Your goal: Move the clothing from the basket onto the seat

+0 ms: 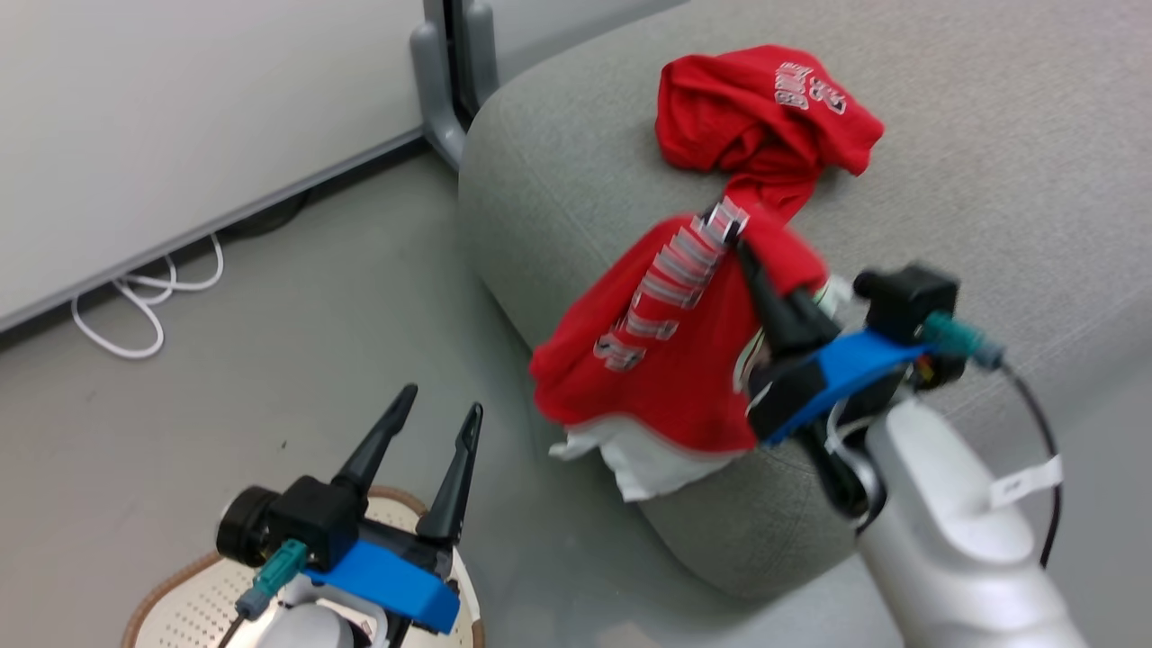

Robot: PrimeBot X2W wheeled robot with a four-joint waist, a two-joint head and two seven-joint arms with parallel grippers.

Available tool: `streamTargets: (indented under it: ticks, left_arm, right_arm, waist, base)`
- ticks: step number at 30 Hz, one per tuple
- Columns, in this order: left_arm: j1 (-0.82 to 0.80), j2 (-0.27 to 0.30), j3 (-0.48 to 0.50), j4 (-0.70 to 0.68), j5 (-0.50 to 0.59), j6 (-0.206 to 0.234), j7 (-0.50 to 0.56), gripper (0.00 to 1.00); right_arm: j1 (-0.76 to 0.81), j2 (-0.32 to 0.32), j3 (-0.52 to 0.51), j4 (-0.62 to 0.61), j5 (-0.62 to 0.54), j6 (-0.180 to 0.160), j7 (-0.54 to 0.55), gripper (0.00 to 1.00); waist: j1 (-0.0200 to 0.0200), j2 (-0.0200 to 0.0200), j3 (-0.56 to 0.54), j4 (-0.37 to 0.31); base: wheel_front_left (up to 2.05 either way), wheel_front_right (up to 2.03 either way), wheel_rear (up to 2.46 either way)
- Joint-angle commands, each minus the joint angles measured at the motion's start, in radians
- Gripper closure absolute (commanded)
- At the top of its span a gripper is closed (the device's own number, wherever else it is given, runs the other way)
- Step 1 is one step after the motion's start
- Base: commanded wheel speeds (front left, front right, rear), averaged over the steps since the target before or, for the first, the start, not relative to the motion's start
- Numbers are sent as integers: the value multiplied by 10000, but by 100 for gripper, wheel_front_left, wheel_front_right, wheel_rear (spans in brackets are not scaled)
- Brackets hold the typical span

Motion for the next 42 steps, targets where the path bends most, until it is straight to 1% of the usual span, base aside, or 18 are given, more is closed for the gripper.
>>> streamTargets:
  ticks: [1,4,9,13,17,21,25,28,31,35,40,41,42]
  left_arm:
    - [-303,128,-33,-100,83,-13,-25,0]
    - [-445,191,1,-179,93,-13,-25,0]
    - [-767,431,104,-564,175,-13,-25,0]
    - [-1059,756,96,-845,265,-13,-19,0]
    - [-1397,1084,-5,-1216,295,-13,37,0]
    - [-1680,1342,20,-1708,241,-13,70,0]
    - [-1882,1636,39,-2320,246,-14,138,0]
    - [-1928,1871,30,-2732,266,-14,200,0]
    - [-1982,2019,49,-3077,325,10,304,0]
    - [-1970,2129,60,-3387,358,76,415,0]
    - [-1918,2225,136,-3565,269,191,551,0]
    - [-1902,2232,150,-3586,256,215,571,0]
    - [-1912,2238,164,-3614,243,229,584,0]
  right_arm:
    - [-442,-4,-388,-74,-230,5,-82,100]
    - [-902,-6,-918,-108,-493,5,-69,100]
    - [-2287,-3,-2577,-354,-996,5,186,100]
    - [-3429,-31,-3923,-813,-1968,5,445,100]
    - [-4471,-409,-5187,-1261,-2847,5,837,100]
    - [-5346,-856,-6261,-1498,-3327,5,1213,100]
    - [-5975,-1533,-7129,-1459,-3730,3,1471,100]
    - [-6162,-1863,-7931,-1163,-3946,5,1525,100]
    - [-6062,-2124,-8511,-669,-4148,5,1462,100]
    - [-5796,-2162,-9258,88,-4222,4,1060,100]
    - [-5496,-2054,-9653,1188,-4809,5,704,100]
    - [-5426,-2041,-9635,1389,-5018,5,629,96]
    - [-5410,-2020,-9672,1601,-5166,4,567,65]
  waist:
    - [-1,0,429,264]
    - [-1,0,732,390]
    - [-1,0,1714,625]
    - [-1,0,2564,783]
    - [-1,0,3245,971]
    - [-1,0,3812,1136]
    - [-1,0,4344,1302]
    - [-1,0,4682,1435]
    - [-1,0,5013,1580]
    - [-1,0,5341,1714]
    - [-1,0,5605,1790]
    - [-1,0,5630,1800]
    - [-1,0,5660,1818]
  base:
    - [0,0,0]
    - [0,0,0]
    - [0,0,0]
    - [0,0,0]
    - [0,0,0]
    - [0,0,0]
    - [0,0,0]
    - [0,0,0]
    - [0,0,0]
    - [0,0,0]
    - [0,0,0]
    - [0,0,0]
    - [0,0,0]
